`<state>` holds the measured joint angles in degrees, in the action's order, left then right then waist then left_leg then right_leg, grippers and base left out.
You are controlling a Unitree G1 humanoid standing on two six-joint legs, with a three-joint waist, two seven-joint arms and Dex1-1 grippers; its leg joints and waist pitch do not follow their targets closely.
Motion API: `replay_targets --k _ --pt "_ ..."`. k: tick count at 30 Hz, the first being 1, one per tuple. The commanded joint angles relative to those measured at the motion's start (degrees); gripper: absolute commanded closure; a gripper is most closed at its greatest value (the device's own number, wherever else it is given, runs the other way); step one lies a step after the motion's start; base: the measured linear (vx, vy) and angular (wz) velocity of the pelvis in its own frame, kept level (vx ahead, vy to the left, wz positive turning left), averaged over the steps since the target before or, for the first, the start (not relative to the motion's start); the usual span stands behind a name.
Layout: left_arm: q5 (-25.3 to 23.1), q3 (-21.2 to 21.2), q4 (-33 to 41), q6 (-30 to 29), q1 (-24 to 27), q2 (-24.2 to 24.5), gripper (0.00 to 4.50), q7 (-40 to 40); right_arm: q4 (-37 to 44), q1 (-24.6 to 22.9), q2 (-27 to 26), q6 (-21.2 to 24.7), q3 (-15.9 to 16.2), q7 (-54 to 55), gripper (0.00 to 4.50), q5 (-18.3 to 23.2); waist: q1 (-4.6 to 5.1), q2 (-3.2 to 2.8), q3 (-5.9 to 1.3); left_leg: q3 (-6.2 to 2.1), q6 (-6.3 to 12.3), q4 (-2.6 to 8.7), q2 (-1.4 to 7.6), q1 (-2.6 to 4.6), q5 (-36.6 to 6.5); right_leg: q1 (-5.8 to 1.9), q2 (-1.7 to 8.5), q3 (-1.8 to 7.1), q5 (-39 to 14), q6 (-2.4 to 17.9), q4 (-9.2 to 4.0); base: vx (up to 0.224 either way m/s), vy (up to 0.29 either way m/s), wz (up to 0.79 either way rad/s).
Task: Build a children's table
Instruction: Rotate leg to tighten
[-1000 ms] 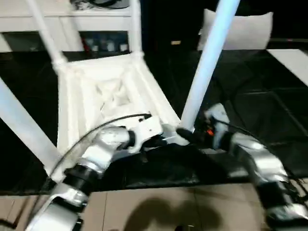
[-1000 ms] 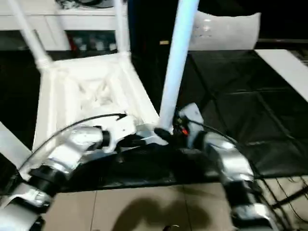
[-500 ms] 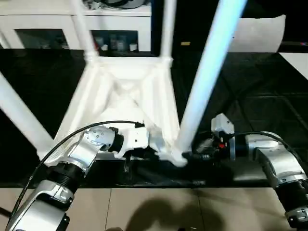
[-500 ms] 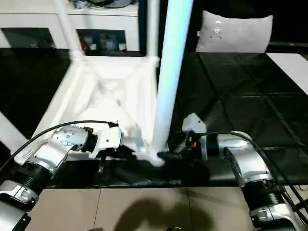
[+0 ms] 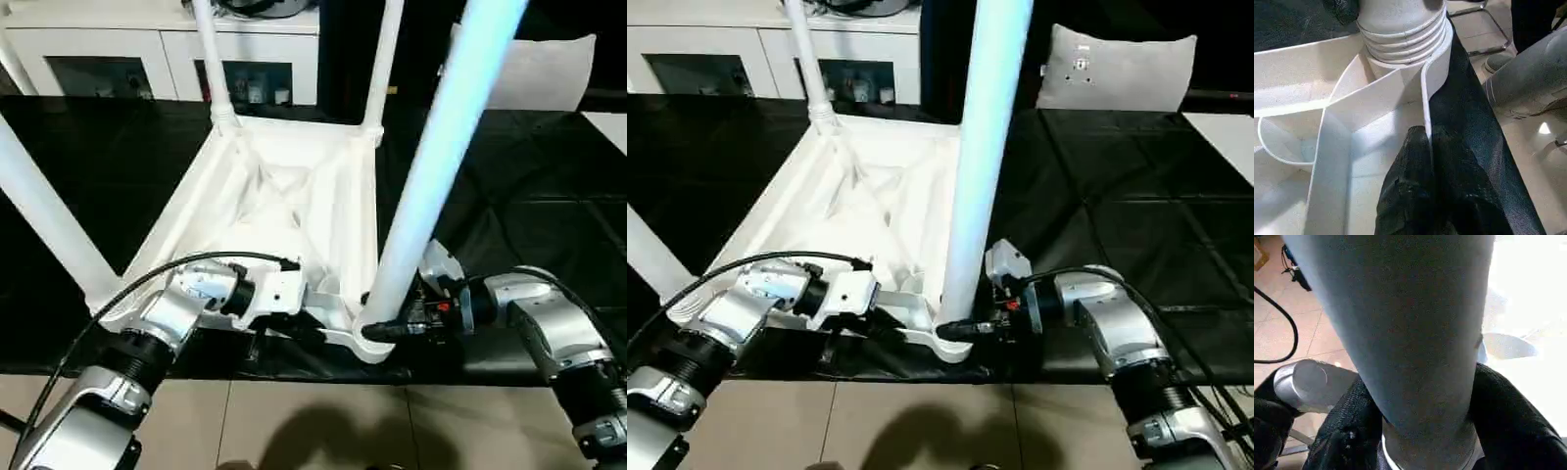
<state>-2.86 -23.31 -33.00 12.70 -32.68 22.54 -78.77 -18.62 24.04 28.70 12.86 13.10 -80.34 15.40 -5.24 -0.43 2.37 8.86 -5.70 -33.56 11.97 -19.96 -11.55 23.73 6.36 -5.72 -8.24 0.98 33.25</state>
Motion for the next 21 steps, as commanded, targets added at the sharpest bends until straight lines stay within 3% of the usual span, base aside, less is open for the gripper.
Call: replay_targets --k 1,4,6,8,10,11,13,14,16,17,18,19,21 --pt "-0.99 -2.82 -0.56 -0.67 1.39 0.19 4.50 -2.80 0.91 -0.42 -0.30 1.47 0.58 -1.10 2.24 1.42 0.19 0.63 -3.69 1.05 4.04 3.85 0.89 -0.53 -9.27 -3.81 1.65 2.31 -16.16 10.58 -3.07 0.000 0.000 0.00" --pt "-0.06 -2.01 0.19 -2.03 2.02 -0.01 4.50 -2.32 2.03 -1.13 -0.72 2.32 0.25 -0.67 2.34 2.10 0.24 0.39 -3.73 1.02 3.97 3.88 0.94 -0.51 -9.00 -3.82 1.59 2.29 -15.29 10.91 -2.94 0.000 0.000 0.00" --pt "0.55 -0.23 2.19 -6.08 3.06 -1.04 4.50 1.49 4.39 -2.63 -1.83 4.14 -0.37 2.86 2.35 2.02 0.29 0.28 -3.70 1.02 3.81 3.92 1.00 -0.55 -8.67 -3.88 1.57 2.38 -14.29 11.12 -2.79 0.000 0.000 0.00" --pt "0.29 0.08 3.05 -7.65 3.41 -1.24 4.50 3.03 4.92 -2.85 -2.45 5.41 -0.63 5.12 2.36 1.74 0.39 0.43 -3.58 1.02 3.81 4.01 0.93 -0.54 -9.23 -3.83 1.50 2.30 -15.27 10.93 -3.04 0.000 0.000 0.00" --pt "1.32 1.71 5.64 -13.50 4.25 -2.88 4.50 6.97 3.81 -2.06 -6.21 7.15 -2.15 14.30 2.38 -0.16 0.79 0.33 -3.30 0.98 2.87 4.24 0.75 -0.55 -11.25 -3.68 1.57 2.24 -20.18 9.48 -3.55 0.000 0.000 0.00" --pt "1.32 1.71 5.64 -13.50 4.25 -2.88 4.50 6.97 3.81 -2.06 -6.21 7.15 -2.15 14.30 2.38 -0.16 0.99 0.28 -3.16 0.92 2.35 4.34 0.65 -0.53 -12.46 -3.62 1.54 2.17 -22.63 8.74 -3.79 0.000 0.000 0.00" --pt "2.05 3.21 7.98 -18.96 4.52 -5.01 4.50 11.38 1.51 -0.77 -10.27 7.87 -3.54 23.38 2.39 -2.42 2.36 0.38 -2.83 0.68 0.97 4.36 0.16 -0.46 -16.15 -3.33 1.53 1.70 -31.50 5.09 -4.88 0.000 0.000 0.00" --pt "2.00 3.34 8.14 -19.36 4.51 -5.29 4.50 11.92 1.22 -0.61 -10.71 7.97 -3.70 24.32 2.39 -2.61 2.71 0.32 -2.70 0.50 0.72 4.30 -0.01 -0.44 -17.02 -3.22 1.57 1.41 -33.81 4.19 -5.21 0.000 0.000 0.00" --pt "-0.28 4.81 10.53 -25.90 4.09 -11.12 4.50 22.61 -5.77 3.07 -19.25 9.25 -7.30 43.56 2.42 -6.28 4.82 0.19 -2.58 -0.11 -0.59 4.18 -0.32 -1.08 -18.93 -3.33 1.47 0.38 -38.16 1.30 -5.95 -0.027 0.007 -0.09" --pt "-0.93 4.73 10.59 -26.31 3.96 -11.96 4.50 24.09 -7.09 3.72 -20.26 9.16 -7.78 46.17 2.42 -6.73 6.11 0.04 -2.55 -0.42 -0.86 3.74 -0.68 -0.72 -21.31 -3.07 1.38 -0.65 -41.21 -0.39 -6.96 -0.055 0.014 -0.18" --pt "-1.39 4.71 10.20 -26.76 3.60 -13.28 4.50 25.85 -9.14 4.79 -21.44 9.06 -8.70 49.67 2.42 -6.91 6.57 -0.13 -2.58 -0.51 -0.59 3.46 -0.82 -0.43 -22.40 -2.89 1.43 -1.09 -41.92 -0.91 -7.42 -0.052 0.015 -0.14" --pt "-1.64 4.69 9.99 -27.00 3.41 -14.00 4.50 26.80 -10.25 5.36 -22.07 9.00 -9.20 51.55 2.42 -7.01 7.38 -0.40 -2.44 -0.64 0.29 3.21 -0.88 -0.27 -24.00 -2.96 1.39 -2.18 -42.68 -1.89 -8.27 0.000 0.000 0.00" --pt "-2.98 4.46 8.72 -27.43 2.27 -16.63 4.50 30.91 -13.86 7.39 -24.43 8.08 -11.26 56.70 2.42 -6.41 8.49 -1.10 -2.37 -1.10 1.24 3.25 -0.49 0.65 -27.43 -3.17 1.35 -3.94 -40.91 -2.04 -9.54 0.000 0.000 0.00"
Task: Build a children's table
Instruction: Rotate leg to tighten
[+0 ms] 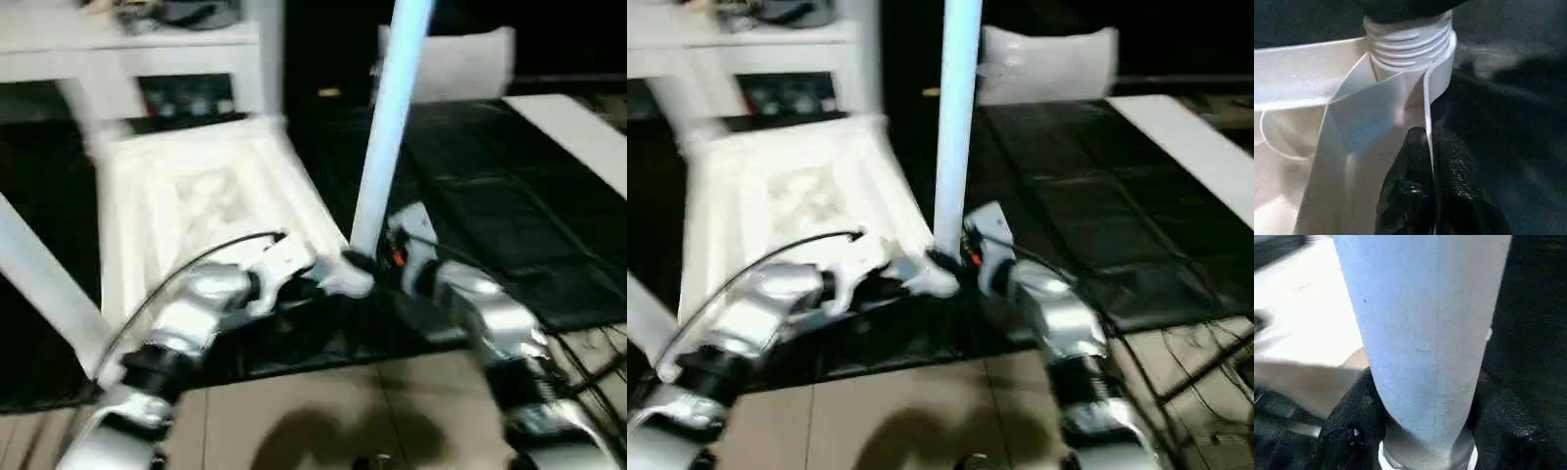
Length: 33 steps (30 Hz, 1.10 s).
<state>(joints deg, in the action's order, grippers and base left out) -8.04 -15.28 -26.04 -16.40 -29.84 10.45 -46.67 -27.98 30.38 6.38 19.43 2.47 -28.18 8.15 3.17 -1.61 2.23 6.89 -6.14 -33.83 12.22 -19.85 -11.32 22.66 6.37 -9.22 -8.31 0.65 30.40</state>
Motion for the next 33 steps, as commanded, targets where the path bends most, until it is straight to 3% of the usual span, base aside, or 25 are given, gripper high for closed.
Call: replay_targets --k 1,2,3,4,5,6,7,8,9,11,13,15,17,18,20,21,22,26,28,33 --pt "1.68 -3.64 0.95 1.83 -1.28 -5.46 4.50 0.26 -5.47 1.67 -3.09 0.76 -1.72 4.64 2.42 2.19 0.68 -0.18 -2.16 0.52 1.91 3.80 -0.37 0.57 -29.06 -2.43 1.45 -0.93 -38.91 -1.25 -6.69 0.000 0.000 0.00" --pt "0.91 -3.74 0.29 1.90 -2.11 -5.89 4.50 1.93 -5.71 2.00 -3.95 -0.38 -2.84 4.20 1.89 2.98 1.28 -0.56 -2.27 -0.38 2.13 4.91 0.72 -0.30 -32.15 -3.94 1.45 -1.01 -33.48 -0.35 -5.49 0.000 0.000 0.00" --pt "0.64 -3.75 0.06 2.04 -2.37 -5.82 4.50 2.40 -5.64 2.02 -4.01 -0.78 -3.01 4.36 1.76 2.81 1.04 -1.16 -1.69 -0.89 2.38 6.77 2.48 -0.62 -37.89 -4.69 1.20 -0.11 -28.24 0.83 -3.39 0.000 0.000 0.00" --pt "0.27 -3.81 -0.25 2.42 -2.60 -5.57 4.50 2.69 -5.50 1.98 -3.89 -1.20 -3.05 4.23 1.69 2.63 0.91 -0.66 -1.55 -0.78 1.83 7.36 2.73 0.00 -41.14 -4.43 1.36 1.11 -25.91 2.42 -2.51 0.000 0.000 0.00" --pt "-0.36 -3.78 -0.38 2.42 -2.67 -5.14 4.50 2.87 -5.09 1.79 -3.84 -1.62 -3.22 3.52 1.69 2.28 0.92 -0.21 -1.57 -0.30 1.46 6.65 1.78 0.78 -40.62 -3.57 1.51 1.07 -28.38 2.78 -3.59 0.000 0.000 0.00" --pt "-1.13 -3.71 -0.48 2.47 -2.61 -4.29 4.50 3.03 -4.46 1.41 -3.60 -2.01 -3.41 2.42 1.58 2.18 1.07 0.72 -1.74 0.80 1.43 4.23 -0.82 1.96 -34.70 -1.78 2.17 0.21 -37.40 1.87 -6.01 0.053 0.028 0.10" --pt "-1.68 -3.64 -0.71 3.03 -2.48 -3.15 4.50 2.69 -3.48 0.69 -2.79 -2.63 -3.08 0.55 1.46 2.05 0.81 0.61 -1.80 0.89 2.04 3.48 -1.52 1.28 -29.30 -2.15 2.88 -0.18 -41.48 0.62 -6.65 0.000 0.000 0.00" --pt "-1.75 -3.64 -0.73 3.13 -2.44 -2.97 4.50 2.64 -3.38 0.59 -2.61 -2.79 -2.93 0.29 1.33 2.06 0.71 0.33 -1.94 0.81 2.35 3.59 -1.49 0.71 -27.81 -2.64 2.89 -0.31 -41.24 0.23 -6.53 0.000 0.000 0.00" --pt "-2.15 -3.71 -1.10 4.37 -2.21 -1.57 4.50 2.02 -2.33 -0.34 -1.20 -3.70 -2.24 -1.86 1.27 2.28 0.45 -0.16 -2.23 0.37 2.42 4.30 -0.63 -0.13 -26.23 -2.99 2.98 0.21 -36.60 1.22 -5.62 0.000 0.000 0.00" --pt "-2.36 -3.82 -1.91 6.18 -1.92 0.22 4.50 0.72 -1.01 -1.63 0.86 -5.46 -1.90 -5.76 1.03 3.00 0.11 -0.05 -2.48 0.38 2.76 4.50 -0.28 -0.36 -25.70 -2.93 2.77 0.70 -33.10 2.61 -5.06 0.000 0.000 0.00" --pt "-2.17 -4.02 -2.36 7.58 -1.71 1.46 4.50 -0.79 0.12 -2.56 2.30 -6.31 -1.97 -8.73 0.88 3.64 -0.67 0.13 -2.67 0.57 3.84 4.79 0.02 -1.05 -23.00 -3.28 2.67 1.61 -27.99 5.45 -3.93 0.000 0.000 0.00" --pt "-2.23 -4.29 -2.70 8.83 -1.68 2.37 4.50 -1.91 1.31 -3.30 3.81 -6.55 -1.63 -11.04 0.71 3.87 -1.34 0.19 -2.79 0.88 4.37 4.73 0.09 -1.23 -20.06 -3.26 2.52 2.31 -24.06 7.67 -3.17 0.000 0.000 0.00" --pt "-1.72 -4.78 -3.26 10.91 -1.57 4.31 4.50 -5.10 3.37 -4.70 7.26 -7.23 -0.66 -15.98 0.59 3.56 -1.79 0.39 -3.08 1.03 4.80 4.55 0.01 -1.47 -17.80 -3.41 2.45 2.69 -22.04 8.50 -2.60 0.000 0.000 0.00" --pt "-1.57 -5.23 -3.88 12.60 -1.64 5.79 4.50 -7.66 4.76 -5.63 10.08 -7.73 0.54 -20.41 0.50 3.26 -2.96 0.51 -3.53 1.49 6.09 4.14 0.06 -1.43 -13.54 -3.38 2.21 3.26 -17.61 9.87 -1.90 0.000 0.000 0.00" --pt "-1.52 -5.83 -4.74 14.27 -1.86 7.26 4.50 -10.01 6.06 -6.51 12.83 -8.60 1.83 -24.73 0.50 2.98 -3.62 0.58 -3.43 2.00 7.06 3.84 0.05 -1.19 -12.02 -2.87 2.14 3.64 -16.05 10.96 -1.67 0.000 0.000 0.00" --pt "-1.40 -6.39 -5.37 16.29 -2.05 8.07 4.50 -11.56 6.51 -6.73 13.99 -8.85 2.16 -26.68 0.50 3.24 -3.91 0.50 -3.55 1.90 7.42 3.85 0.12 -1.79 -10.04 -3.52 2.24 3.67 -14.78 11.46 -1.03 0.000 0.000 0.00" --pt "-1.30 -6.79 -5.83 17.76 -2.20 8.64 4.50 -12.66 6.82 -6.87 14.79 -9.04 2.39 -28.05 0.50 3.45 -4.39 0.40 -3.75 1.91 7.97 3.68 0.07 -1.69 -8.14 -3.43 2.16 3.63 -12.85 11.77 -0.88 0.000 0.000 0.00" --pt "-0.92 -8.17 -7.45 21.62 -2.80 10.50 4.50 -17.70 7.82 -7.04 17.54 -10.12 3.22 -34.21 0.50 4.73 -5.05 0.33 -3.45 2.16 7.13 3.69 0.32 -1.57 -8.25 -3.43 2.08 3.82 -13.31 11.95 -0.70 0.000 0.000 0.00" --pt "0.70 -8.82 -7.55 23.37 -2.84 11.41 4.50 -22.74 7.75 -6.59 19.10 -10.90 4.02 -38.06 0.66 5.35 -5.62 0.36 -3.31 2.31 6.03 3.84 0.39 -1.25 -10.46 -3.34 2.02 3.87 -16.97 10.97 -0.99 0.000 0.000 0.00" --pt "2.26 -10.49 -7.65 25.58 -3.09 12.58 4.50 -29.62 7.58 -5.67 20.77 -9.94 5.92 -45.10 1.06 6.69 -6.80 0.31 -3.37 2.54 5.04 4.02 0.82 -0.75 -10.98 -3.14 1.82 4.01 -17.26 11.27 -0.76 0.000 0.000 0.00"
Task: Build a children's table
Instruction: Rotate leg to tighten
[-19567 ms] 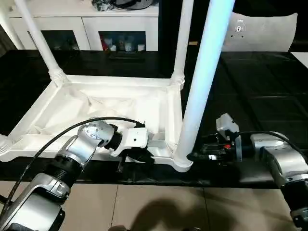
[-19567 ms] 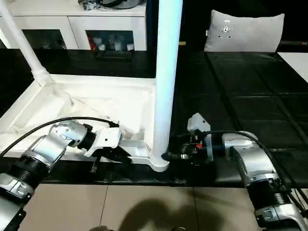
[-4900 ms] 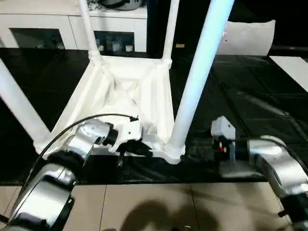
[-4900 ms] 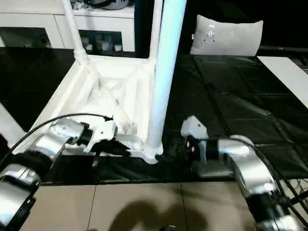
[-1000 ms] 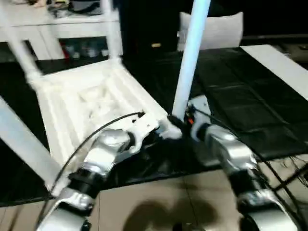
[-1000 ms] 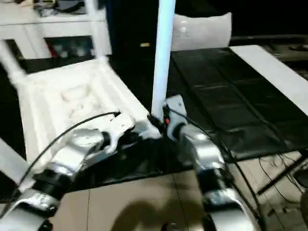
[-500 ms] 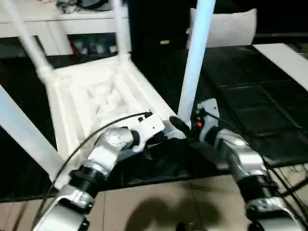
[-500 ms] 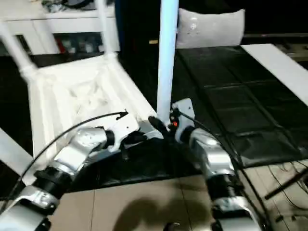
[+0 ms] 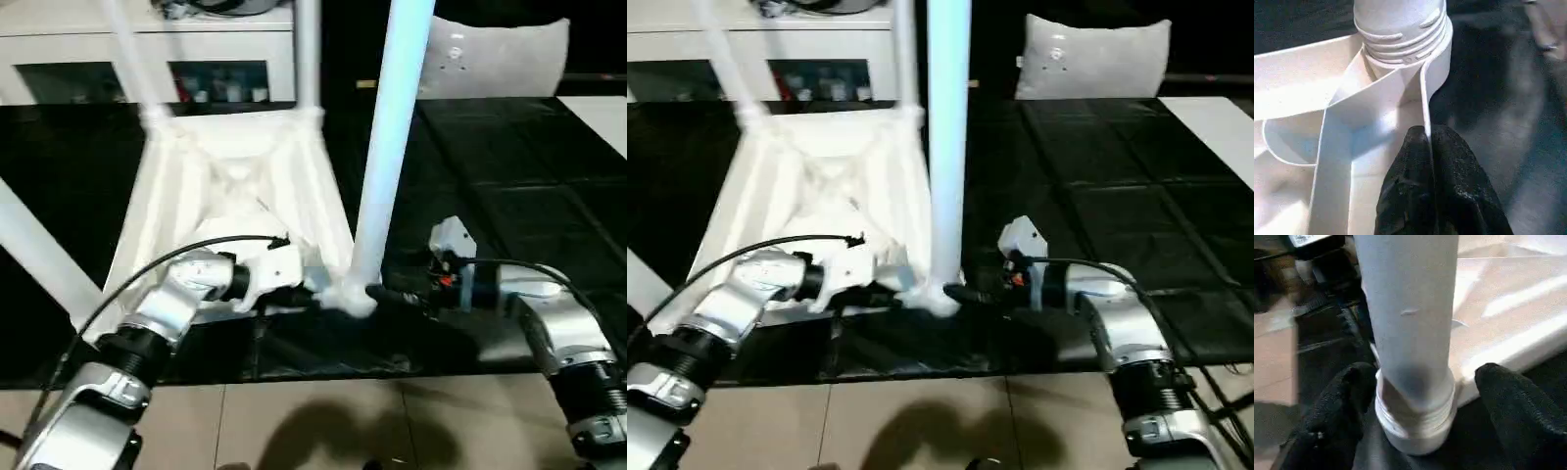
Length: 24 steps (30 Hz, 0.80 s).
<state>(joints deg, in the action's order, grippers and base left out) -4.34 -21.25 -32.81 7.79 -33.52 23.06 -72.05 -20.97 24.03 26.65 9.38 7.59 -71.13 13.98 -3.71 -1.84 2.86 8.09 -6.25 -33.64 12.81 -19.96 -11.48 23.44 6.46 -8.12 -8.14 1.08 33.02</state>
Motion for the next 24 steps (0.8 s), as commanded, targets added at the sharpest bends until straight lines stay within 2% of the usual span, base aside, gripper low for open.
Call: replay_targets --k 1,6,15,23,24 --pt "-1.41 -4.66 -1.17 1.72 0.46 0.02 4.50 -4.58 0.56 0.72 0.59 0.13 0.92 -2.65 1.25 0.83 -0.15 0.52 -4.05 1.44 4.98 3.79 0.31 -0.49 -10.60 -3.80 1.75 3.03 -16.55 11.21 -3.26 0.000 0.000 0.00" --pt "-1.29 -5.76 -1.78 3.41 0.10 0.51 4.50 -8.35 -0.08 1.55 1.01 0.77 2.49 -6.31 1.69 1.25 -1.13 0.74 -4.11 1.70 4.57 3.84 0.28 -0.26 -10.16 -3.72 1.67 3.46 -16.51 11.15 -3.08 0.000 0.000 0.00" --pt "-1.18 -5.62 -3.06 4.33 -0.45 0.23 4.50 -9.29 0.16 1.63 0.44 2.09 3.31 -8.55 2.45 1.81 -1.29 0.95 -4.19 1.77 4.01 3.86 0.14 -0.31 -9.77 -3.81 1.61 3.62 -17.03 10.42 -3.08 0.000 0.000 0.00" --pt "0.35 -4.29 -2.91 2.42 0.21 -0.57 4.50 -8.77 2.24 -0.09 0.61 3.72 3.50 -9.20 2.54 3.10 -1.34 1.12 -4.23 1.89 4.17 3.78 0.11 -0.30 -9.20 -3.84 1.52 3.62 -16.74 10.51 -3.01 0.000 0.000 0.00" --pt "0.14 -3.96 -2.62 1.49 0.36 -0.65 4.50 -7.59 2.59 -0.43 0.22 3.87 3.07 -8.18 2.55 3.27 -1.44 0.91 -4.22 1.87 4.08 3.80 0.14 -0.26 -9.04 -3.82 1.54 3.68 -16.59 10.51 -2.94 0.000 0.000 0.00"
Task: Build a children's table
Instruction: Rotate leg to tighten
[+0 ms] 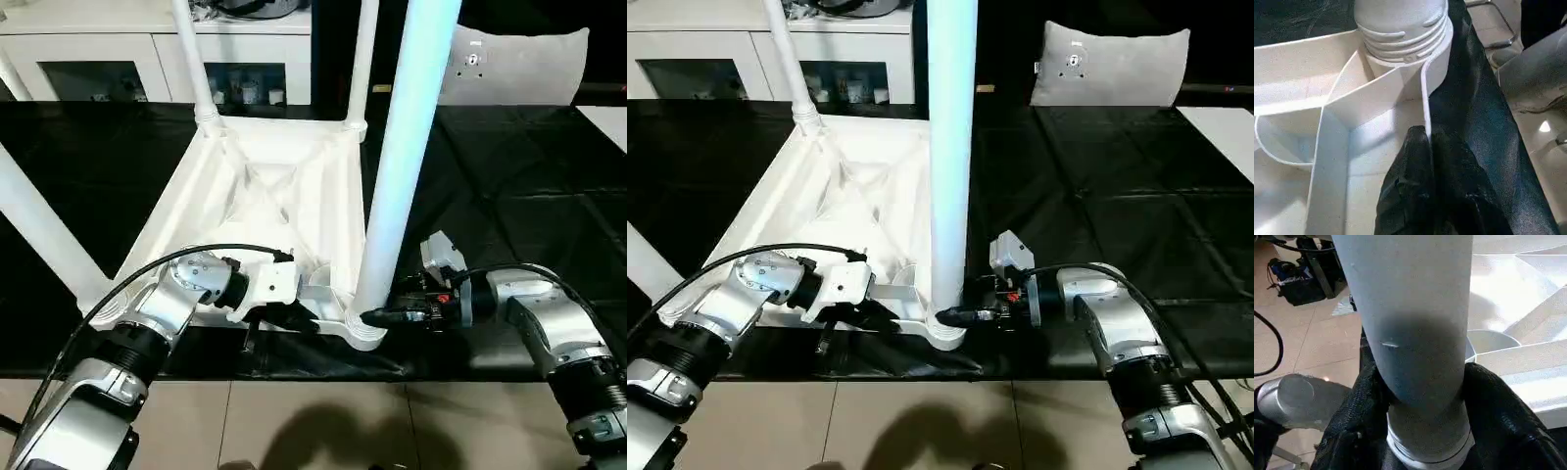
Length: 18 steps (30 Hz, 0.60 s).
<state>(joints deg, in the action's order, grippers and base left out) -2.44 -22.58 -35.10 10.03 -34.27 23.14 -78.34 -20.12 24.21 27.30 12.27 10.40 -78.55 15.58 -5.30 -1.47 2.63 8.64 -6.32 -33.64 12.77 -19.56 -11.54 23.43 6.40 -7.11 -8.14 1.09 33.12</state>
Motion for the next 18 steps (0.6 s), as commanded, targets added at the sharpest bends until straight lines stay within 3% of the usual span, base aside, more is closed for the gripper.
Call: replay_targets --k 1,2,3,5,7,8,10,11,12,13,14,15,16,17,18 --pt "-2.50 -2.31 0.08 -2.13 1.22 -0.77 4.50 0.81 1.99 -0.97 -1.13 0.92 -0.33 1.15 2.55 1.57 0.22 0.66 -4.01 1.33 4.18 3.81 0.18 -0.67 -9.07 -3.82 1.59 2.64 -16.59 10.52 -3.14 0.000 0.000 0.00" --pt "-2.50 -2.31 0.08 -2.13 1.22 -0.77 4.50 0.81 1.99 -0.97 -1.13 0.92 -0.33 1.15 2.55 1.57 0.19 0.53 -4.00 1.30 4.00 3.83 0.19 -0.65 -9.13 -3.82 1.62 2.64 -16.68 10.47 -3.10 0.000 0.000 0.00" --pt "-2.29 -1.02 1.77 -6.90 1.84 -1.42 4.50 4.32 1.83 -1.09 -2.89 1.95 -0.77 6.80 2.55 -0.09 0.31 0.71 -3.83 1.36 3.65 3.93 0.11 -0.63 -10.42 -3.79 1.60 2.59 -19.08 9.63 -3.41 0.000 0.000 0.00" --pt "-1.69 0.01 3.70 -10.76 2.56 -2.15 4.50 6.65 1.56 -1.06 -4.54 3.22 -1.17 11.44 2.55 -1.25 0.46 0.71 -3.56 1.27 3.17 4.07 -0.03 -0.71 -11.13 -3.79 1.62 2.49 -21.42 8.92 -3.68 0.000 0.000 0.00" --pt "-1.63 0.66 6.33 -14.19 3.51 -3.04 4.50 9.20 0.78 -0.71 -6.81 4.30 -1.83 16.89 2.55 -2.47 1.29 0.78 -2.87 1.17 1.71 4.20 -0.48 -0.07 -16.12 -3.25 1.55 1.92 -31.71 5.33 -5.08 0.000 0.000 0.00" --pt "-2.11 0.86 8.31 -16.01 4.22 -3.82 4.50 11.39 -0.06 -0.32 -8.49 4.52 -2.34 21.13 2.55 -3.61 1.59 0.79 -2.94 1.02 1.21 4.14 -0.51 -0.03 -16.79 -3.29 1.70 1.82 -33.66 4.27 -5.24 0.000 0.000 0.00" --pt "-2.32 2.09 13.05 -22.49 5.73 -8.18 4.50 18.43 -3.07 1.43 -13.33 6.02 -4.54 32.99 2.55 -5.58 3.25 0.94 -2.71 0.73 0.64 3.79 -1.06 -0.06 -19.04 -2.85 1.47 0.75 -39.08 0.77 -6.54 -0.026 0.005 -0.05" --pt "-2.32 2.09 13.05 -22.49 5.73 -8.18 4.50 18.43 -3.07 1.43 -13.33 6.02 -4.54 32.99 2.55 -5.58 3.91 1.08 -2.68 0.62 0.36 3.67 -1.09 -0.21 -19.45 -2.88 1.41 0.41 -39.63 0.20 -6.58 -0.052 0.011 -0.10" --pt "-2.98 2.68 13.94 -25.38 5.61 -11.58 4.50 23.42 -4.85 2.60 -16.53 7.40 -5.98 39.83 2.56 -6.12 4.89 0.60 -2.55 0.37 0.30 3.30 -1.31 0.09 -21.38 -2.64 1.27 -0.66 -41.68 -1.14 -7.55 -0.051 0.024 -0.11" --pt "-2.98 2.68 13.94 -25.38 5.61 -11.58 4.50 23.42 -4.85 2.60 -16.53 7.40 -5.98 39.83 2.56 -6.12 6.28 0.90 -2.55 0.08 0.55 2.95 -1.40 -0.18 -23.12 -2.87 1.05 -2.03 -42.40 -2.76 -8.27 0.000 0.000 0.00" --pt "-3.66 2.81 13.69 -26.18 5.22 -13.17 4.50 26.05 -5.88 3.20 -18.11 7.57 -6.59 43.31 2.56 -6.58 6.61 0.16 -2.64 -0.06 0.88 2.94 -1.29 0.22 -24.26 -3.15 1.15 -2.60 -41.88 -3.07 -8.84 0.000 0.000 0.00" --pt "-4.31 3.24 13.02 -27.22 4.53 -15.07 4.50 29.34 -7.22 3.97 -19.82 7.22 -7.24 47.15 2.56 -7.09 7.99 -0.19 -2.83 -0.76 1.42 3.69 -0.53 -0.47 -26.00 -4.24 1.51 -2.95 -37.72 -2.41 -8.39 0.000 0.000 0.00" --pt "-4.75 3.56 12.08 -27.59 3.74 -16.63 4.50 31.84 -8.62 4.77 -21.25 6.75 -7.79 50.17 2.56 -7.34 8.27 -1.23 -2.64 -1.64 1.51 5.00 1.01 -0.75 -30.40 -5.16 1.39 -3.10 -32.85 -1.25 -7.59 0.000 0.000 0.00" --pt "-5.25 3.87 10.98 -27.63 2.90 -17.94 4.50 34.24 -10.06 5.59 -22.31 6.44 -8.14 52.73 2.56 -7.71 8.71 -1.10 -2.44 -2.00 1.71 5.76 1.71 -0.74 -33.03 -5.34 1.30 -2.74 -29.81 -0.40 -6.92 0.000 0.000 0.00" --pt "-5.78 4.13 10.34 -27.89 2.27 -18.95 4.50 36.25 -11.34 6.34 -23.21 6.24 -8.45 55.05 2.56 -8.30 9.10 -0.24 -2.14 -1.88 1.67 5.93 1.49 0.22 -37.15 -4.70 1.33 -1.99 -29.34 0.94 -6.63 0.000 0.000 0.00"
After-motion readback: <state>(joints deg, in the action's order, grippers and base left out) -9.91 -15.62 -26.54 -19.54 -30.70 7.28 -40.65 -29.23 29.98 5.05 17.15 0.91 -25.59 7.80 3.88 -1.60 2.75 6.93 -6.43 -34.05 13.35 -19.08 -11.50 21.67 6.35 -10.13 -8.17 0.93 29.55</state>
